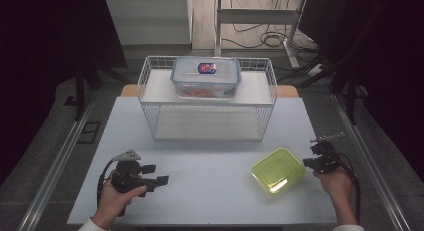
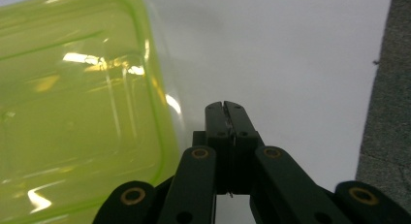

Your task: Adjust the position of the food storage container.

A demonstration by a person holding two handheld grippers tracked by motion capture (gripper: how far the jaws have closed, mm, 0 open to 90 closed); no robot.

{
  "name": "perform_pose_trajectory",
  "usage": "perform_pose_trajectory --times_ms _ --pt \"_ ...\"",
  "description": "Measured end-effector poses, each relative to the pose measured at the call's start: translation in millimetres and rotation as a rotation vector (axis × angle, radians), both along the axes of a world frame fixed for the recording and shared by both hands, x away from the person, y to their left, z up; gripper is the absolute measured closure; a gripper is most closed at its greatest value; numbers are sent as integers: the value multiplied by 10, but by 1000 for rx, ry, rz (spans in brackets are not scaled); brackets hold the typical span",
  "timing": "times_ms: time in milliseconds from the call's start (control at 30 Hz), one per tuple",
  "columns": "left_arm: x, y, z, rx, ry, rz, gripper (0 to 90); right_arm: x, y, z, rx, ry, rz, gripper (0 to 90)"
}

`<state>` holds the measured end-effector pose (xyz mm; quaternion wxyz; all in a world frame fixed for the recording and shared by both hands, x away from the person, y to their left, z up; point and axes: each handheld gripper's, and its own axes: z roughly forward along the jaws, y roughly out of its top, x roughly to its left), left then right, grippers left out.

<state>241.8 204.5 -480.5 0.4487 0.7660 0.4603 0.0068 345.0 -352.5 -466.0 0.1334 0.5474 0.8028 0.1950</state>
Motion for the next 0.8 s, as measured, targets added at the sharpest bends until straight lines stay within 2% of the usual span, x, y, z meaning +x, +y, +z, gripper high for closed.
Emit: perform_pose_trajectory --times_ms 233,400,500,667,800 --pt "9 6 0 3 0 4 233 -102 34 6 -14 15 18 893" --pt "4 -11 7 7 -5 0 233 -200 181 4 11 35 67 893" --pt "9 -13 -1 8 -2 2 233 -258 316 19 36 28 92 894" --pt "6 -16 -5 9 1 -1 233 -303 529 20 42 39 137 894" --pt "4 -19 -6 11 -1 -6 233 -307 615 3 49 46 157 894"
